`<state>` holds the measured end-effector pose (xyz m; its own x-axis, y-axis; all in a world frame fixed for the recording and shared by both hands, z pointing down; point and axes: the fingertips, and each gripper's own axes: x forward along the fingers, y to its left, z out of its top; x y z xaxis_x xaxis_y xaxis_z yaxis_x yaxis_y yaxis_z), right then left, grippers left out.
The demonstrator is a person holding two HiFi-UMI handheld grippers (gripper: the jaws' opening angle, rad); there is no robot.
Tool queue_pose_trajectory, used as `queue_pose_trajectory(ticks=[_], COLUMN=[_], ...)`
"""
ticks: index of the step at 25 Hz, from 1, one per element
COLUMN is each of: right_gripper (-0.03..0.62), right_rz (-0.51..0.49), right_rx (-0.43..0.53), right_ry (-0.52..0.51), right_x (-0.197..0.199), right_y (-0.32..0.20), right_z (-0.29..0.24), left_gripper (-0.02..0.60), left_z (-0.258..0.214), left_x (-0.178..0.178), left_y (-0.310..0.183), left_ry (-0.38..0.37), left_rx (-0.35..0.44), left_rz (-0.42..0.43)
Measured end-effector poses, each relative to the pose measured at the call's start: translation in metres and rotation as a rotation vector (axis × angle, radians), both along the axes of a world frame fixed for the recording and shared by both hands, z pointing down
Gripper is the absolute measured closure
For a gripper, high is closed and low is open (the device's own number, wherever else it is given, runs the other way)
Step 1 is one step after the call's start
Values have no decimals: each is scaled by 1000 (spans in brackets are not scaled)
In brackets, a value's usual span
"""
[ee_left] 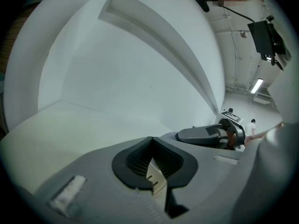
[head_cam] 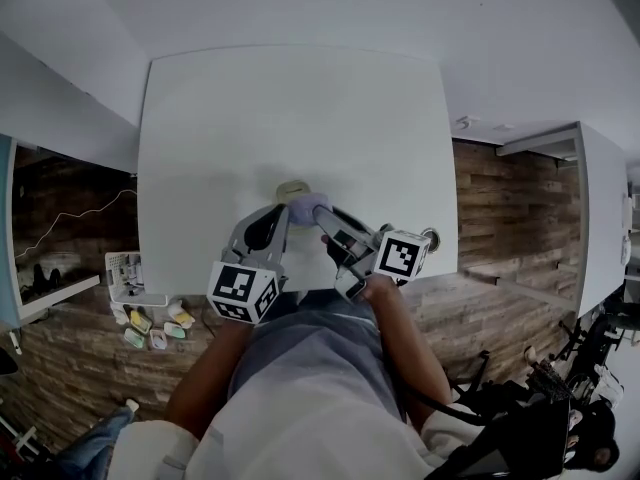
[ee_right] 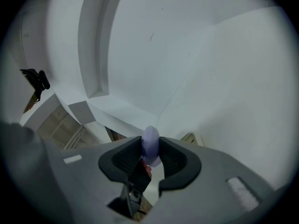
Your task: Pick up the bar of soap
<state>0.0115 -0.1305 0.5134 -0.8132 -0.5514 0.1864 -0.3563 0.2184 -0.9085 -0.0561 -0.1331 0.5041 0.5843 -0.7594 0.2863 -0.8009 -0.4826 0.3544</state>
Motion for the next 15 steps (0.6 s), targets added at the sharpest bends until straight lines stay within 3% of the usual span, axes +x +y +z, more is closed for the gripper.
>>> queue_pose_trajectory(ticks=[15], right_gripper=[471], right_rz=[18], right_rx=[91], right_ry=[-19], right_x=[4], right_y=[-2], right_z=[-55], left_gripper=[578], left_z=[-43], left_x=[2], left_y=[-2], left_ry=[23], left_rx=[63], left_rz=[-7])
